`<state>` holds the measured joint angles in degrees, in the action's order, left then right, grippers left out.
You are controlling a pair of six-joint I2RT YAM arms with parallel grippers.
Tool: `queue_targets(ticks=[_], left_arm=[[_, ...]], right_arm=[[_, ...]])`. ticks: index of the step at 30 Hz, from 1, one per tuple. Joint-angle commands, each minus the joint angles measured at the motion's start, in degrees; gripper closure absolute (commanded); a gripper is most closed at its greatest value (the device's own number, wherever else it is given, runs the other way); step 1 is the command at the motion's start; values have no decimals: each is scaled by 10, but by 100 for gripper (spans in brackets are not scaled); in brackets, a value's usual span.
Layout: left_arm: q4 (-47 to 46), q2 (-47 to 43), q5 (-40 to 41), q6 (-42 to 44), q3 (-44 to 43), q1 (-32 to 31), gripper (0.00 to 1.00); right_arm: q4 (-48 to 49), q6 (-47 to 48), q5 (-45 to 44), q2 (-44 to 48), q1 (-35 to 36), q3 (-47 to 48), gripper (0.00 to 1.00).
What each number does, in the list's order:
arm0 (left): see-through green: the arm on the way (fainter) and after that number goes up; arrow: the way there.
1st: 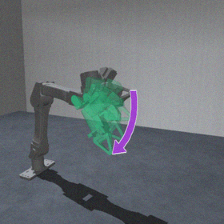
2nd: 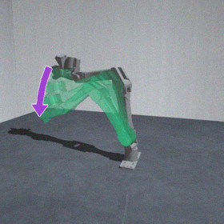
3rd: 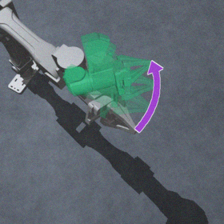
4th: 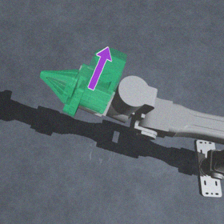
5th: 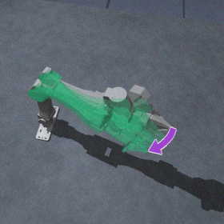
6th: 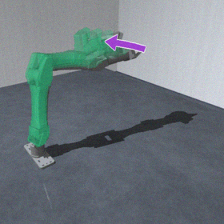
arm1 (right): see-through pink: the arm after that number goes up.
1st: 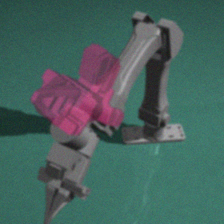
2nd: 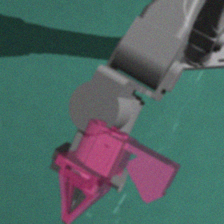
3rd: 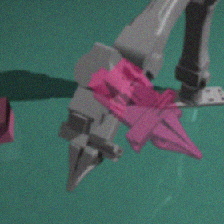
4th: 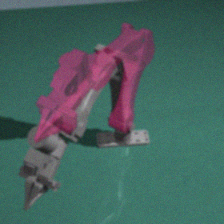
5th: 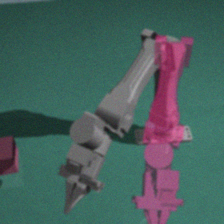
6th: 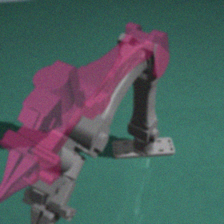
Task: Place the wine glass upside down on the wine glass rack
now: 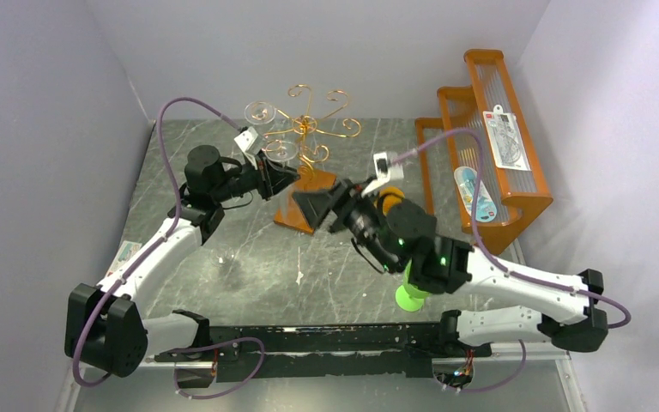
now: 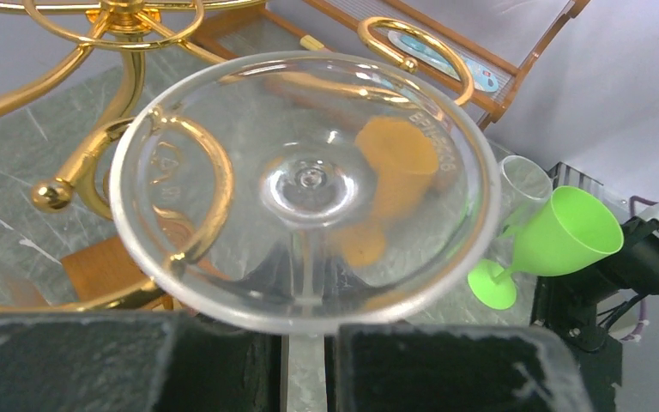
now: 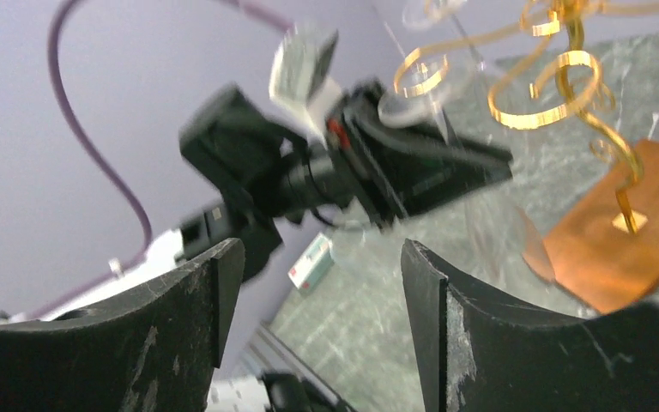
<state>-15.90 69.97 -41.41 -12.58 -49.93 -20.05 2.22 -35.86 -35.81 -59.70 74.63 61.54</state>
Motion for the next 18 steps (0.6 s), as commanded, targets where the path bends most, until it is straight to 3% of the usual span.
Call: queue_targets(ticks=[1,7,18], left_arm=[[-66,-14,-20,46,19,-2,95],[-65,-23,-31,95,14,-2,95],[-103,-41,-19,102,36,-2,95]], right_arm=[[-114,-65,76,-70,-72,124,30],[-182,-93,137,-160,-134,232,32],[-231,-41,76,-263,-156,325,45]])
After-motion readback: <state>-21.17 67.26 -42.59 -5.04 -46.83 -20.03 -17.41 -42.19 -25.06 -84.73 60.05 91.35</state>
